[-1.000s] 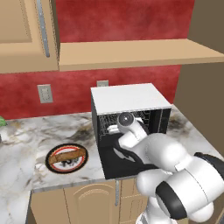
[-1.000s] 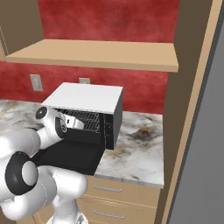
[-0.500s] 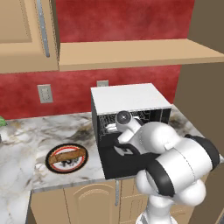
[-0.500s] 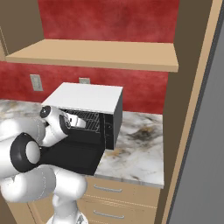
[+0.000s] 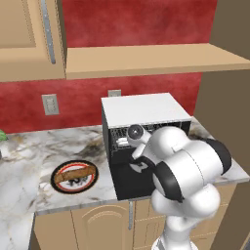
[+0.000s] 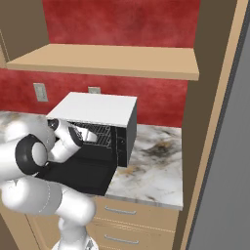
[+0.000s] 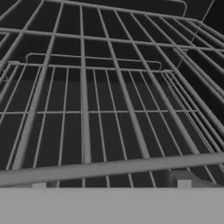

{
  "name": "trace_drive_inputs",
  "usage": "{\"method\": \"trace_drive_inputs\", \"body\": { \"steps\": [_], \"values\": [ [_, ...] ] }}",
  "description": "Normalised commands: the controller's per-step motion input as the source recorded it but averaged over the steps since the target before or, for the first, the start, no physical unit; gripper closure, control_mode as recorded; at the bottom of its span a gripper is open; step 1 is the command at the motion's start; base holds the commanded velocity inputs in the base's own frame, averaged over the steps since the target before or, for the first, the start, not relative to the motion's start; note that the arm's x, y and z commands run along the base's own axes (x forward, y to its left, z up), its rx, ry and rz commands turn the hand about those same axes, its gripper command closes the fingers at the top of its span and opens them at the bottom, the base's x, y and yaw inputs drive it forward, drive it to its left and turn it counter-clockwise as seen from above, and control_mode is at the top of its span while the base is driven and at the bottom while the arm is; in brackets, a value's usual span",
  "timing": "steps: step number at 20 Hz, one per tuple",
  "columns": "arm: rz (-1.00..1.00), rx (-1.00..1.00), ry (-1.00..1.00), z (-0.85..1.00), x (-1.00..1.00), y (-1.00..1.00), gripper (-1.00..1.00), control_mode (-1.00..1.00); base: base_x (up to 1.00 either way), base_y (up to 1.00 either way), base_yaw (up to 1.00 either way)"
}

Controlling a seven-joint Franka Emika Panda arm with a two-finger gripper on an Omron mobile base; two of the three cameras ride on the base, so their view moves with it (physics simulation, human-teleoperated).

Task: Pull the toaster oven rack outwards. Pick up the baguette from the plate and place it on the toaster oven rack. Close the toaster oven door fully and set the temperature to the lowest setting.

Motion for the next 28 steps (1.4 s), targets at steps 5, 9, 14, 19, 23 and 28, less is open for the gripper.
{"method": "trace_drive_inputs", "body": {
  "steps": [5, 9, 14, 19, 23, 28],
  "values": [
    [-0.01, 0.0, -0.01, -0.21, 0.11, 0.04, -1.0, -1.0, 0.0, 0.0, 0.0],
    [-0.01, 0.0, -0.02, -0.18, 0.1, 0.0, -1.0, -1.0, 0.0, 0.0, 0.0],
    [-0.01, -0.04, -0.04, -0.29, 0.04, 0.07, -1.0, -1.0, 0.0, 0.0, 0.0],
    [-0.02, -0.01, 0.07, -0.58, 0.0, 0.17, -1.0, -1.0, 0.0, 0.0, 0.0],
    [0.0, 0.14, 0.21, -0.57, -0.29, 0.23, -1.0, -1.0, 0.0, 0.0, 0.0],
    [0.0, 0.21, 0.24, -0.45, -0.59, 0.27, -1.0, -1.0, 0.0, 0.0, 0.0]
  ]
}}
